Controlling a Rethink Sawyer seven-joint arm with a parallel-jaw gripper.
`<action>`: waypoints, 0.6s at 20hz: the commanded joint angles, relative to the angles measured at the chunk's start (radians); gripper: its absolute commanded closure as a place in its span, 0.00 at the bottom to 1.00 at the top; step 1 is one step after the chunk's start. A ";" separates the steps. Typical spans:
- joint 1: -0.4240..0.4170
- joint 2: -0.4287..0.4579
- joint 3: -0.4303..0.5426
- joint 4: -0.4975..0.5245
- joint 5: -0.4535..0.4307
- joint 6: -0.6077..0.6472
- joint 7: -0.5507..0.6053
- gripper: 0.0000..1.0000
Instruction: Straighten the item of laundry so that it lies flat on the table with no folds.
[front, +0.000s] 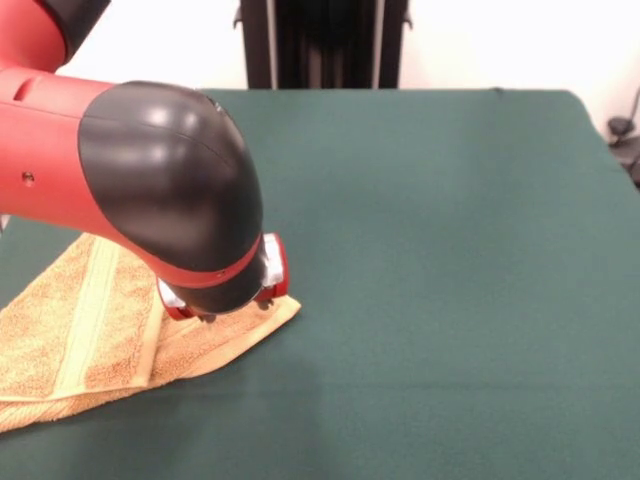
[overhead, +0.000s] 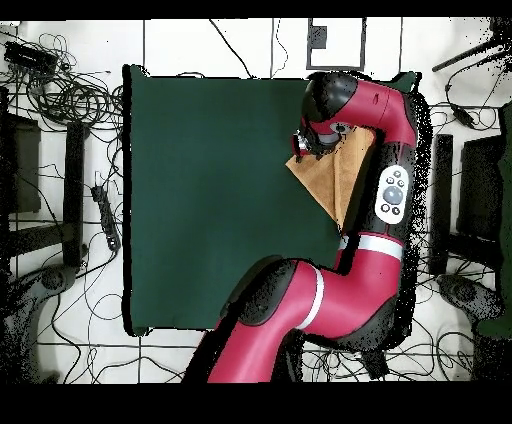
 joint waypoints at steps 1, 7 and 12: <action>0.038 0.002 0.025 0.066 0.007 -0.019 0.245 0.00; 0.039 0.020 0.022 0.053 -0.010 -0.037 0.226 0.00; 0.035 0.048 0.025 0.040 -0.023 -0.053 0.220 0.00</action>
